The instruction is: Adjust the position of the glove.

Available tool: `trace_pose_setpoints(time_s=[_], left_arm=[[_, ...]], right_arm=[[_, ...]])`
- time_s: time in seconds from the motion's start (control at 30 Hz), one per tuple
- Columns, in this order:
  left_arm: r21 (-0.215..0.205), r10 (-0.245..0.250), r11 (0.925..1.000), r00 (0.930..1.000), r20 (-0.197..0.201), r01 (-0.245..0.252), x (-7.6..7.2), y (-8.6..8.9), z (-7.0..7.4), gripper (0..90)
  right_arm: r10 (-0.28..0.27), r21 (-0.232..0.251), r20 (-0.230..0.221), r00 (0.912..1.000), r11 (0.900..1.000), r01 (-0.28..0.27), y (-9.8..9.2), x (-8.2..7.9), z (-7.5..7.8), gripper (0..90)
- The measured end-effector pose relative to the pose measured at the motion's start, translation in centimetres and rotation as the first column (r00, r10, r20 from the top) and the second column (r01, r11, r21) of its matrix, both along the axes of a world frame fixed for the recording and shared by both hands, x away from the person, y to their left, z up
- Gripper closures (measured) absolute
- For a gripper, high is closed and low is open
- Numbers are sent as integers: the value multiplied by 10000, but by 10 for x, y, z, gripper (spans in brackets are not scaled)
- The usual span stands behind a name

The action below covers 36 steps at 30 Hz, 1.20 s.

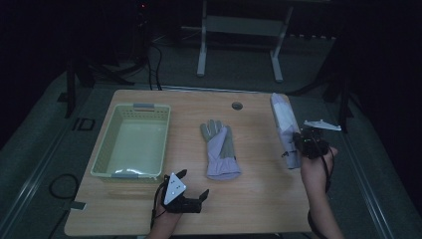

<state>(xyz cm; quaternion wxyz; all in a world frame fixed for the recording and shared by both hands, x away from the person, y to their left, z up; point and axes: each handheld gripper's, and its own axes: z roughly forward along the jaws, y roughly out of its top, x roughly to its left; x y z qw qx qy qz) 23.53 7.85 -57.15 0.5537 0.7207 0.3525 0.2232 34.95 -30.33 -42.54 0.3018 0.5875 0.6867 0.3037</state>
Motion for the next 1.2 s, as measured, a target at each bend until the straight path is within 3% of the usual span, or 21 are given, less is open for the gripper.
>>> trace_pose_setpoints(time_s=[0.1, 0.23, 0.3, 0.43, 0.6, 0.63, 0.77, 0.83, 0.97, 1.07, 1.1, 1.2], left_arm=[[-71, 11, 10000, 10000, -64, -11, 1, 1, 0, 1], [-97, -9, 10000, 10000, -36, 9, 1, 1, 0, 1], [-120, -73, 9999, 10000, -17, 73, 0, 1, 0, 1], [-404, -279, 9988, 9993, -229, 270, 3, 4, 0, 1], [-267, -251, 9993, 9996, -149, 247, 1, 4, 0, 1], [-238, -257, 9994, 9996, -111, 255, 1, 4, 0, 1], [-138, -286, 9995, 9996, -59, 285, 0, 3, 0, 1], [-112, -276, 9996, 9996, -41, 276, 0, 2, 0, 1], [-168, -265, 9995, 9996, -80, 263, 0, 3, 0, 1], [-170, -258, 9995, 9996, -86, 257, 0, 3, 0, 1], [-149, -269, 9995, 9996, -71, 268, 0, 2, 0, 1], [-180, -258, 9995, 9996, -94, 256, 1, 2, 0, 1]], right_arm=[[-99, 224, -132, 9999, 9997, 102, 4, -1, -10, 882], [-412, 80, -612, 9973, 9991, 418, 13, 8, -41, 882], [-444, 292, -923, 9947, 9985, 472, 14, 15, -53, 882], [-376, 267, -1423, 9891, 9988, 418, 21, 24, -73, 880], [-261, 1017, -1871, 9820, 9938, 458, 23, 31, -92, 870], [-271, 953, -1824, 9828, 9944, 451, 25, 31, -95, 865], [-159, 1218, -1850, 9826, 9918, 390, 28, 34, -102, 830], [-38, 994, -1795, 9838, 9948, 219, 30, 34, -102, 816], [374, 1096, -1825, 9825, 9938, -175, 29, 35, -101, 725], [905, 1215, -1601, 9829, 9900, -714, 24, 36, -91, 621], [1103, 1299, -1644, 9802, 9875, -893, 22, 37, -87, 624], [1601, 898, -1528, 9752, 9850, -1477, 15, 43, -72, 574]])
